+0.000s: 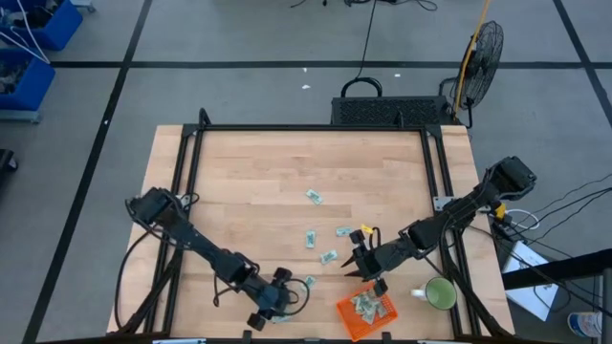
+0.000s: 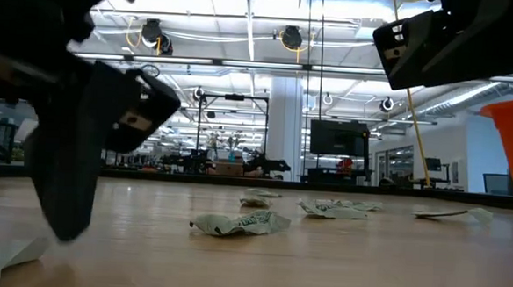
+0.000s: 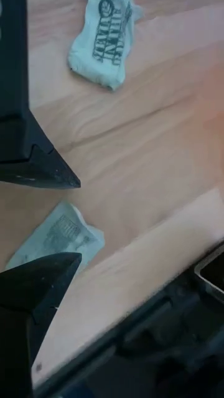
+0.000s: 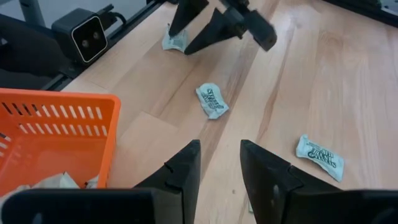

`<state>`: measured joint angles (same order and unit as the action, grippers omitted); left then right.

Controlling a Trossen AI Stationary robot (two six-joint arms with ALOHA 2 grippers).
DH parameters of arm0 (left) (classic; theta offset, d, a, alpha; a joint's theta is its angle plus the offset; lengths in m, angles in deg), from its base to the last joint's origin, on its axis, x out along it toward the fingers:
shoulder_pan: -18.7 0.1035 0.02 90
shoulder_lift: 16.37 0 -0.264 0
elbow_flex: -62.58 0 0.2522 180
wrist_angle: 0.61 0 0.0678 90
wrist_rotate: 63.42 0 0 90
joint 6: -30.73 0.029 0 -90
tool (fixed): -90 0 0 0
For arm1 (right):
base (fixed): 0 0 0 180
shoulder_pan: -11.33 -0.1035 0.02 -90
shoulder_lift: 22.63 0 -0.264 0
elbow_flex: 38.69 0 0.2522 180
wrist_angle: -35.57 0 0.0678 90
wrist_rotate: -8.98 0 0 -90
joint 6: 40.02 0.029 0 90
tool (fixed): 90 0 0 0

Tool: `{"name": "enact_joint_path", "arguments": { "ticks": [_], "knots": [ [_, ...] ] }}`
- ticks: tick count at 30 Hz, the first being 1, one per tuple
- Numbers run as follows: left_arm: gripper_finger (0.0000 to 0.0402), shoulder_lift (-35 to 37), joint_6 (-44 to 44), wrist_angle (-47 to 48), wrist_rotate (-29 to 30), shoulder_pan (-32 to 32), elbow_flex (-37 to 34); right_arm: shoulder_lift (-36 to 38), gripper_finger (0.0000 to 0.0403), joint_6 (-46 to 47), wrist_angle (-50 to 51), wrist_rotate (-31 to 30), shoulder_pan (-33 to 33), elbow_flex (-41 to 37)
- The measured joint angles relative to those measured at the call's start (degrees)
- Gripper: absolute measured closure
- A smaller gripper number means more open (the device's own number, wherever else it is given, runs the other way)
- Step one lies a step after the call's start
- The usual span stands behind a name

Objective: Pick and place Stevia / Truvia into bins
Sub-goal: Put the stevia packet into the orange bin

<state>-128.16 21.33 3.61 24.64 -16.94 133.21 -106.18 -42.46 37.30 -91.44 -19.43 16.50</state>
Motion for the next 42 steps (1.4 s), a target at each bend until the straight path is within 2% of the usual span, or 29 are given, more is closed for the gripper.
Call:
{"name": "enact_joint_path", "arguments": {
  "ticks": [12,15,21,23,27,30,33,35,37,39,42],
  "knots": [
    [0.0227,-2.2,1.5,-3.0,-0.9,0.5,0.1,0.0,0.0296,0.0,0.0,0.0,0.0,0.0],
    [0.0265,-2.2,3.2,-2.8,-0.9,0.9,0.1,0.0,0.0298,0.0,0.0,0.0,0.0,0.0],
    [0.0377,-1.7,3.0,-2.3,-1.7,3.3,0.1,0.0,0.03,-0.2,-0.1,0.0,0.3,0.0],
    [0.0392,-0.6,2.9,-1.3,-0.5,4.5,0.0,0.0,0.0296,1.7,-0.1,-0.3,0.8,0.0],
    [0.0394,4.1,3.3,2.8,8.5,6.2,-0.1,0.0,0.0284,13.5,-0.2,-5.6,2.8,0.0],
    [0.0397,8.8,4.2,6.6,18.1,7.0,0.0,0.0,0.0275,25.9,-0.4,-10.8,4.8,0.0],
    [0.0396,12.6,7.3,7.6,34.0,7.2,-0.1,0.0,0.0269,34.5,-2.0,-13.6,6.7,0.0],
    [0.0398,14.0,10.6,5.9,44.4,7.2,0.0,0.0,0.0269,36.3,-3.3,-13.6,7.9,0.0],
    [0.0397,14.1,12.5,2.3,52.1,7.5,0.0,-0.1,0.0271,36.9,-5.7,-13.6,9.0,0.0],
    [0.0396,14.1,12.7,-0.4,55.1,8.5,0.0,-0.1,0.0274,37.1,-8.6,-13.6,10.0,0.0],
    [0.0398,14.1,11.6,-0.9,55.0,10.3,0.0,-0.1,0.0278,34.9,-12.0,-13.6,11.1,0.0]
  ]
}}
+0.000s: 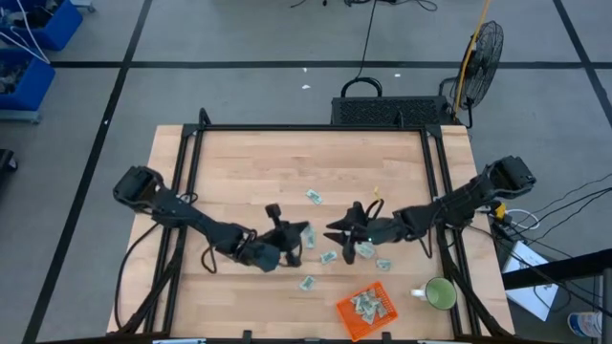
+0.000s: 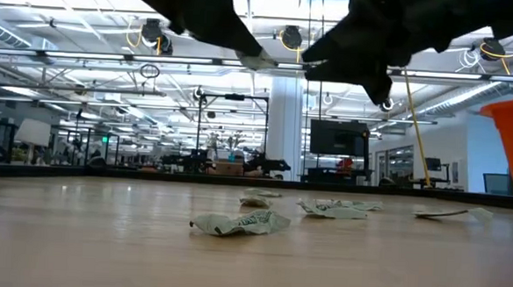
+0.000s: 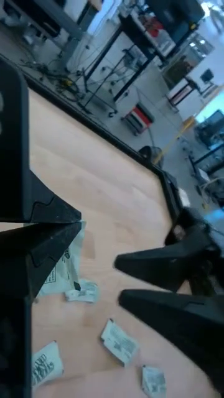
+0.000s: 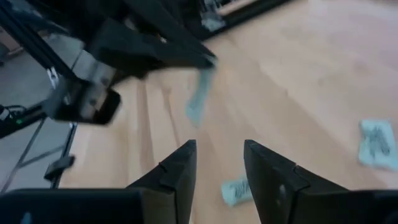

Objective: Pick and place Stevia / Truvia into bins
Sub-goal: Put the stevia packet into the orange bin

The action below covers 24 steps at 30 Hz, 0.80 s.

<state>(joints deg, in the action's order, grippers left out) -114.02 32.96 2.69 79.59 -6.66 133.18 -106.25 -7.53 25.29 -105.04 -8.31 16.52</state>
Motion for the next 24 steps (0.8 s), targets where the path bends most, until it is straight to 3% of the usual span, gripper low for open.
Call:
{"name": "enact_joint_path", "arguments": {
  "ticks": [18,24],
  "knots": [
    [0.0399,-1.4,3.7,-6.6,-1.7,4.5,0.0,-1.7,0.0282,-1.2,-5.6,0.3,6.3,0.0],
    [0.0399,-1.4,5.6,-8.0,-2.0,4.8,0.0,-5.4,0.0282,-2.7,-14.4,4.7,6.2,0.0]
  ]
}}
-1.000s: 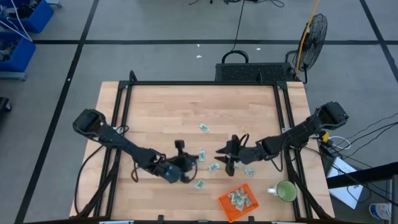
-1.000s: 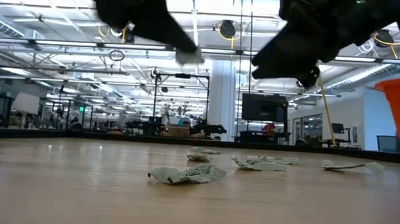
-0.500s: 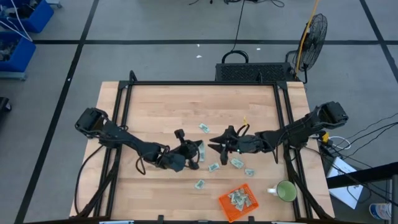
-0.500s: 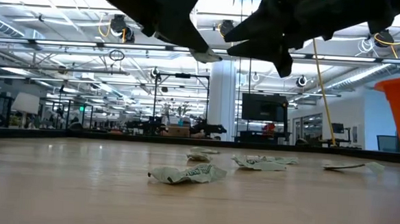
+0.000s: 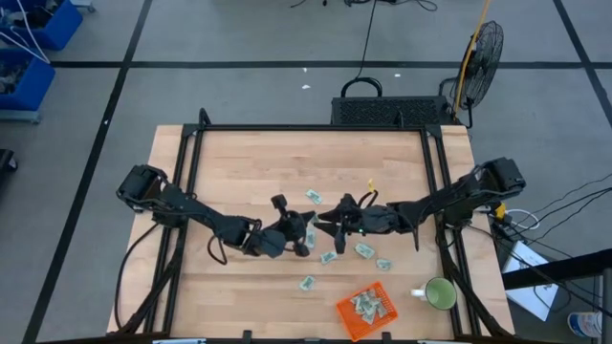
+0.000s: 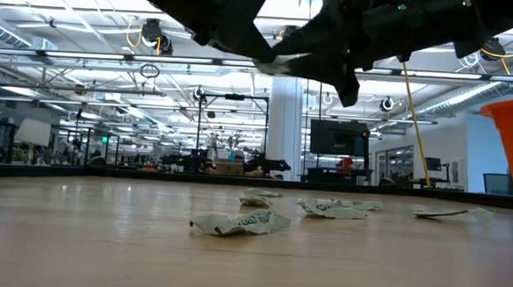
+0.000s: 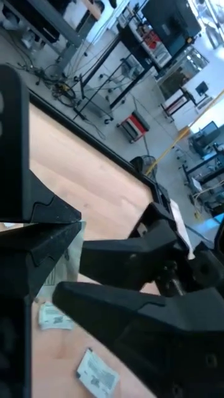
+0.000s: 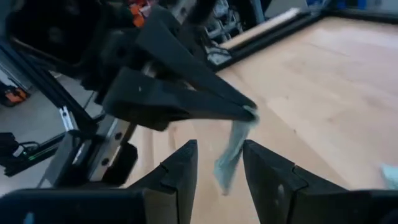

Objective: Pick and place Stevia / Truvia into bins
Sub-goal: Put the stevia packet into the orange bin

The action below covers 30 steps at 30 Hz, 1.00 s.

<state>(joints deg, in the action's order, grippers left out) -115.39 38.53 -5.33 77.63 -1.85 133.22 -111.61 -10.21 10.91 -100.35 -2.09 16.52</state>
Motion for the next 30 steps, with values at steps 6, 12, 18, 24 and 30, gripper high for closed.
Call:
{"name": "enact_joint_path", "arguments": {
  "ticks": [6,12,18,24,30],
  "knots": [
    [0.0399,0.0,2.8,-3.2,-0.1,-0.5,0.0,-0.2,0.0282,-0.7,-0.4,0.4,1.5,0.0],
    [0.0398,0.0,5.5,-5.2,-0.2,-1.3,0.0,-0.2,0.0306,-2.1,-0.1,4.6,2.5,0.0],
    [0.0385,0.0,5.0,-5.4,-0.3,-1.3,0.0,-0.2,0.0374,-6.2,0.5,4.9,2.4,0.0],
    [0.0358,0.0,4.9,-5.4,-3.5,-1.2,0.0,-0.2,0.0394,-8.9,1.3,7.6,2.2,0.0],
    [0.0326,0.1,4.8,-4.0,-3.5,-1.3,0.0,-0.2,0.0399,-9.9,7.7,7.5,1.9,0.0]
  ]
}}
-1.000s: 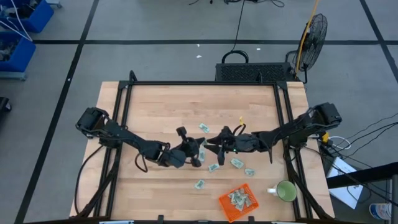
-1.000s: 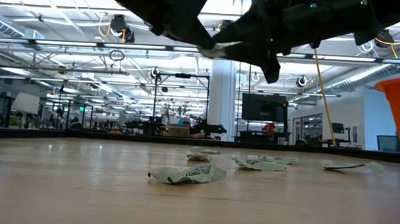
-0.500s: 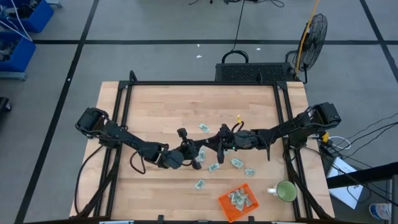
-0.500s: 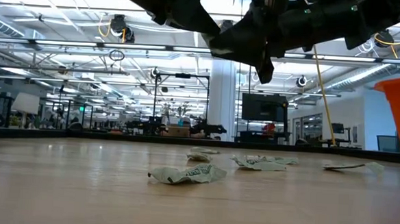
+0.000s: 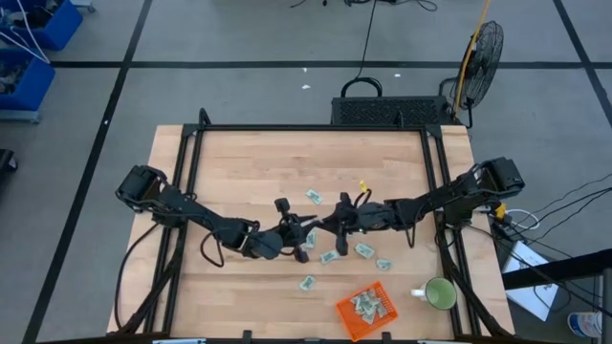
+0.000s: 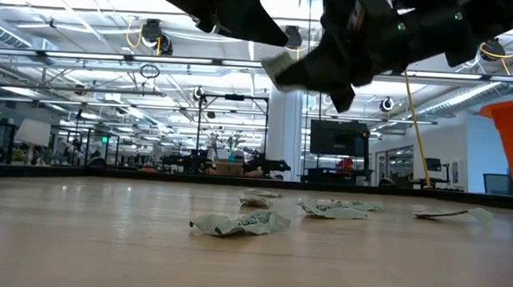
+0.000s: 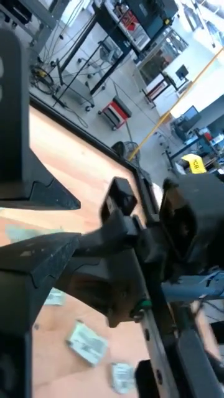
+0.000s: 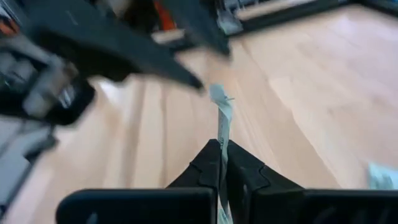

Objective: Pick and place Stevia / Truvia into bins
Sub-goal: Put the stevia packet into the orange bin

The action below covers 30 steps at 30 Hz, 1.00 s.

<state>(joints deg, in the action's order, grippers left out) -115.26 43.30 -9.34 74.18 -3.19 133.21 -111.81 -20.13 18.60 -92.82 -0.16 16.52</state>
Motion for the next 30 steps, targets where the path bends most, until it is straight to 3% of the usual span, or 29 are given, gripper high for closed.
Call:
{"name": "enact_joint_path", "arguments": {
  "ticks": [6,11,15,22,30],
  "knots": [
    [0.0293,1.3,-5.5,7.3,0.0,0.2,0.0,4.3,0.0401,0.7,18.7,0.0,-4.2,1.4],
    [0.0278,4.2,-13.9,14.5,-5.7,3.7,-0.1,8.6,0.0401,4.1,31.1,3.4,-11.7,4.9],
    [0.0277,6.3,-18.4,20.4,-14.0,8.9,0.0,10.1,0.0402,5.2,33.3,7.6,-16.9,5.1],
    [0.0277,5.3,-20.6,22.3,-30.0,17.6,0.0,8.0,0.0396,-2.8,33.5,13.4,-25.4,3.8],
    [0.0277,0.1,-22.7,22.0,-31.1,22.1,0.0,4.0,0.0385,0.5,25.8,10.6,-28.8,0.0]
  ]
}}
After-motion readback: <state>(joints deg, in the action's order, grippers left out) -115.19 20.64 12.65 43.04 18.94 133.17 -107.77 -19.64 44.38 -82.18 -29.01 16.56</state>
